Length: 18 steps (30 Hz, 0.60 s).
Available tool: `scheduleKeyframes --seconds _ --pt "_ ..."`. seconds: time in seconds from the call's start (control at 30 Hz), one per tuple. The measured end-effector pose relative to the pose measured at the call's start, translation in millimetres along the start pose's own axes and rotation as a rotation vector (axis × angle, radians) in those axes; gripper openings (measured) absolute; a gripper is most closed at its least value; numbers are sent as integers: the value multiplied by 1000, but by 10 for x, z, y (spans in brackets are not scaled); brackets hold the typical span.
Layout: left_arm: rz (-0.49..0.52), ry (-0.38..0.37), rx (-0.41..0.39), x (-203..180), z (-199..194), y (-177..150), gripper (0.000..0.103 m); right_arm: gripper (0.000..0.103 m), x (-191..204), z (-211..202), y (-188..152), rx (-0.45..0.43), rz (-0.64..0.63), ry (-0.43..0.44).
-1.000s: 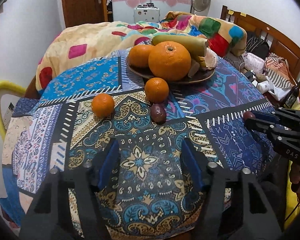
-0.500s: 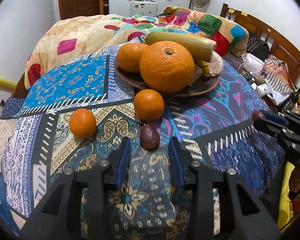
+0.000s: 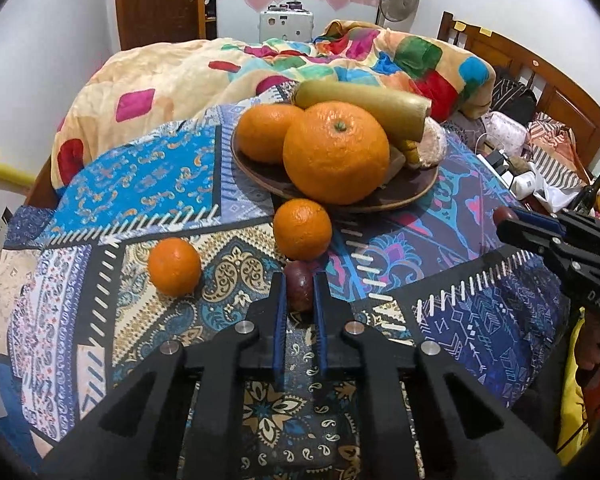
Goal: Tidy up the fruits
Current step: 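Lower the brown fruit onto the plate with left tool while right tool places its brown fruit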
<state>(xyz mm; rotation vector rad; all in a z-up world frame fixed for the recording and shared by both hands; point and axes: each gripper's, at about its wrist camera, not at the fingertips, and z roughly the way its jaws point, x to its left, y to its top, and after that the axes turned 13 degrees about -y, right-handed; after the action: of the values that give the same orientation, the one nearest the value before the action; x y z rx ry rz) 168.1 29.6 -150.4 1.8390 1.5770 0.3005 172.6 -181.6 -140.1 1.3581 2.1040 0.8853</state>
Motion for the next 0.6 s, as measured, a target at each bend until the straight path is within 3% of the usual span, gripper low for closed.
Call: scheduleKeyframes --seconds 0.3,0.6 --pt "38 -6 -81 -96 -236 329 12 18 -27 -91 304 -73 -14 -23" --pt "80 -16 -146 -142 -202 741 12 18 -32 -15 617 -131 -33 -47"
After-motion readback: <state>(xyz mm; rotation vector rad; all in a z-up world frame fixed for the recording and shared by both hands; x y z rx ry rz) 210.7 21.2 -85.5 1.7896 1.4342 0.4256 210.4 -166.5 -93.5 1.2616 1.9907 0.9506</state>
